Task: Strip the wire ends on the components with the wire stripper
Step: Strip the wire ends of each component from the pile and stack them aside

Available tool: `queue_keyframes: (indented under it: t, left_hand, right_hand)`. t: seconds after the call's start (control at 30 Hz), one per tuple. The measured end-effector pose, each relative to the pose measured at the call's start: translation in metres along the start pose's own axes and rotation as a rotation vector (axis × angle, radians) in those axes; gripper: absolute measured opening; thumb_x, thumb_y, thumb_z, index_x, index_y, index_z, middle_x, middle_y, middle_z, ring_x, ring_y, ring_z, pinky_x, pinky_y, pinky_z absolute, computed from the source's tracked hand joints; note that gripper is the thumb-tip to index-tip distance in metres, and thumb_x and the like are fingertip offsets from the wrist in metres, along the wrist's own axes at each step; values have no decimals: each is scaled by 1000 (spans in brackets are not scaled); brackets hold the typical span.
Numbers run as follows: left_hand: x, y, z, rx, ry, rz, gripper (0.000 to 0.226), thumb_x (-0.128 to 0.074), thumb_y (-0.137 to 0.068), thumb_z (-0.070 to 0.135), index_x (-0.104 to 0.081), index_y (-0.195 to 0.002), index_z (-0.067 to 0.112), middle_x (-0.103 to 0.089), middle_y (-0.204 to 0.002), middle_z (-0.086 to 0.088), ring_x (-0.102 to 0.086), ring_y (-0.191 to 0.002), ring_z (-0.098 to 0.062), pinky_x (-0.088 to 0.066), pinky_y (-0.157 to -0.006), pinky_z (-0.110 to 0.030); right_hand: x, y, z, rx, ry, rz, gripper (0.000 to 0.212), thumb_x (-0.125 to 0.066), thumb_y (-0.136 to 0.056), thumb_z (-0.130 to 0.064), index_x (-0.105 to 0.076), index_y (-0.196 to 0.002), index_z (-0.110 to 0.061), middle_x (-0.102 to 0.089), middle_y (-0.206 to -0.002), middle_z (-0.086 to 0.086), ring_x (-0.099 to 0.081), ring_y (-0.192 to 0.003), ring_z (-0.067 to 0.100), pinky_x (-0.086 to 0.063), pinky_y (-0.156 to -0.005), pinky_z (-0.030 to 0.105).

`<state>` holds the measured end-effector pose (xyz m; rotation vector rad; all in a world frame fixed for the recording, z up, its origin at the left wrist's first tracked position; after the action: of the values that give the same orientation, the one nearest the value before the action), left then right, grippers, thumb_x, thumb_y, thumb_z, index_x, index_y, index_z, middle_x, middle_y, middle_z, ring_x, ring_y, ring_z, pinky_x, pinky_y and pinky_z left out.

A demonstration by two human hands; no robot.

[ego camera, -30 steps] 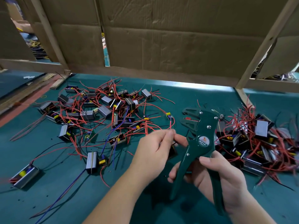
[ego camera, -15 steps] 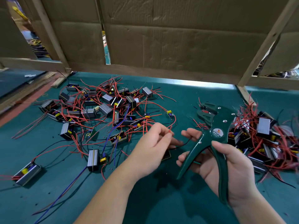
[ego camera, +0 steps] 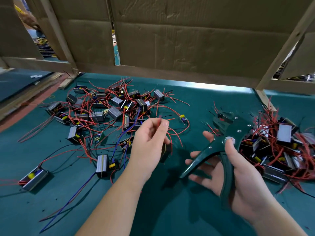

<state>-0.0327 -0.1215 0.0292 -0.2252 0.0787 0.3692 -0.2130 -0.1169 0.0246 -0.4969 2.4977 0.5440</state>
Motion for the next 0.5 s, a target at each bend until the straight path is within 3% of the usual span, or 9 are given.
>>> queue_keyframes:
  t: [0.07, 0.13, 0.27, 0.33, 0.4, 0.43, 0.47, 0.5]
  left_hand:
    - [2, -2, 1, 23, 94, 6, 18, -51, -99, 16, -63, -85, 13, -56, -57, 9, -47, -49, -5, -41, -52, -12]
    - [2, -2, 1, 16, 138, -31, 25, -49, -99, 19, -70, -87, 15, -56, -63, 9, -41, -48, -5, -35, -49, -12]
    - [-4, 2, 0, 86, 116, -156, 27, -48, -91, 37, -74, -91, 35, -53, -90, -1, -24, -57, -11, -20, -54, -24]
    - [-8, 3, -1, 134, 127, -185, 26, -48, -89, 36, -74, -91, 37, -60, -99, 1, -30, -57, -7, -29, -60, -21]
    - [-9, 3, -1, 135, 110, -201, 25, -51, -87, 31, -74, -83, 23, -47, -93, 14, -49, -65, -1, -37, -73, -24]
    - [-9, 3, -2, 126, 94, -207, 23, -54, -86, 29, -74, -81, 19, -42, -119, -10, -56, -71, 0, -41, -77, -22]
    - [-9, 4, -3, 123, 97, -213, 17, -60, -84, 26, -76, -83, 21, -74, -91, 6, -59, -73, 1, -44, -76, -19]
    - [-8, 5, -3, 129, 118, -215, 10, -68, -81, 24, -77, -85, 25, -73, -83, 7, -59, -69, -1, -46, -73, -16]
  right_hand:
    - [-4, 1, 3, -77, -53, -74, 51, -60, -81, -60, -60, -126, -36, -67, -102, 18, -62, -109, 43, -46, -93, 62]
    - [-8, 4, 4, -117, -99, -138, 57, -67, -76, -57, -59, -128, -36, -65, -101, 20, -58, -111, 49, -46, -89, 65]
    - [-11, 4, 3, -128, -84, -128, 53, -63, -80, -57, -63, -125, -29, -61, -88, 20, -64, -88, 49, -50, -75, 62]
    - [-9, 4, 2, -121, -66, -76, 55, -57, -77, -52, -66, -120, -20, -59, -83, 22, -63, -77, 48, -51, -70, 60]
    - [-7, 4, 0, -91, -57, -38, 55, -63, -69, -45, -69, -108, -6, -58, -81, 26, -61, -72, 50, -52, -67, 59]
    - [-5, 3, -1, -75, -48, -18, 51, -64, -66, -41, -70, -98, -2, -58, -81, 27, -60, -70, 51, -53, -65, 58]
    - [-5, 3, 0, -69, -37, 5, 44, -62, -67, -39, -70, -88, -1, -59, -81, 28, -60, -69, 52, -54, -64, 58]
    - [-3, 2, 1, -73, -24, 30, 40, -57, -71, -38, -69, -83, -2, -60, -81, 29, -61, -70, 52, -55, -64, 58]
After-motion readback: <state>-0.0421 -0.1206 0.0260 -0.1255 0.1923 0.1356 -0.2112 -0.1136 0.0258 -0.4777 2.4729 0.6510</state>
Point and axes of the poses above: each hand's wrist, its own y-axis away from the middle knuckle, its own x-axis out of the back of the hand, z = x × y, the point moved 3 cm from there along -y, towards the middle knuckle
